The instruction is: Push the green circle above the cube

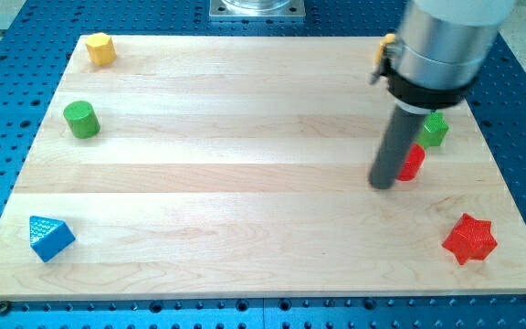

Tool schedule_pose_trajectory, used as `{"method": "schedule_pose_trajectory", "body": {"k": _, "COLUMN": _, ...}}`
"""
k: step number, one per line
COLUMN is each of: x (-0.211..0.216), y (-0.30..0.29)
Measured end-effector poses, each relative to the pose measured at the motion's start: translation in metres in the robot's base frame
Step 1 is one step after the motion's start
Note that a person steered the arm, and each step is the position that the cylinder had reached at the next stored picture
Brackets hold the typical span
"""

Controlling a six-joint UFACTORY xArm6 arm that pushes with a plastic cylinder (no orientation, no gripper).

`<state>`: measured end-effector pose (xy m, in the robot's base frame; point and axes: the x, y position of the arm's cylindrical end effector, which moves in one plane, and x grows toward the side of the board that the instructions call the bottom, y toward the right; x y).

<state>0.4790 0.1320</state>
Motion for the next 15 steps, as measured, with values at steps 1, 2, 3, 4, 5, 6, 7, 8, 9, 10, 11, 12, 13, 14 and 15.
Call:
{"method": "schedule_pose_trajectory", "body": {"k": 1, "x": -0.013, "y": 0.019}}
{"method": "schedule_pose_trajectory", "body": {"k": 2, "x": -0.013, "y": 0.049}}
{"method": "schedule_pose_trajectory", "body": {"k": 3, "x": -0.013, "y": -0.025}}
{"method": "schedule_pose_trajectory", "body": {"k": 4, "x": -0.022, "y": -0.188}}
{"method": "schedule_pose_trajectory", "body": {"k": 5, "x": 0.055, "y": -0.341}}
{"method": "schedule_pose_trajectory", "body": {"k": 6, "x": 0.105, "y": -0.436}}
{"method": "schedule_pose_trajectory", "body": {"k": 7, "x": 0.077, "y": -0.435}}
{"method": "schedule_pose_trajectory", "body": {"k": 8, "x": 0.064, "y": -0.436}}
{"method": "schedule_pose_trajectory", "body": {"k": 9, "x": 0.053, "y": -0.436}}
{"method": "schedule_pose_trajectory", "body": {"k": 10, "x": 0.024, "y": -0.436}}
{"method": "schedule_pose_trajectory", "body": {"k": 11, "x": -0.071, "y": -0.415}}
{"method": "schedule_pose_trajectory", "body": {"k": 12, "x": -0.102, "y": -0.324}}
{"method": "schedule_pose_trajectory", "body": {"k": 13, "x": -0.106, "y": -0.221}}
{"method": "schedule_pose_trajectory", "body": {"k": 14, "x": -0.087, "y": -0.231}}
{"method": "schedule_pose_trajectory", "body": {"k": 15, "x": -0.121, "y": -0.150}}
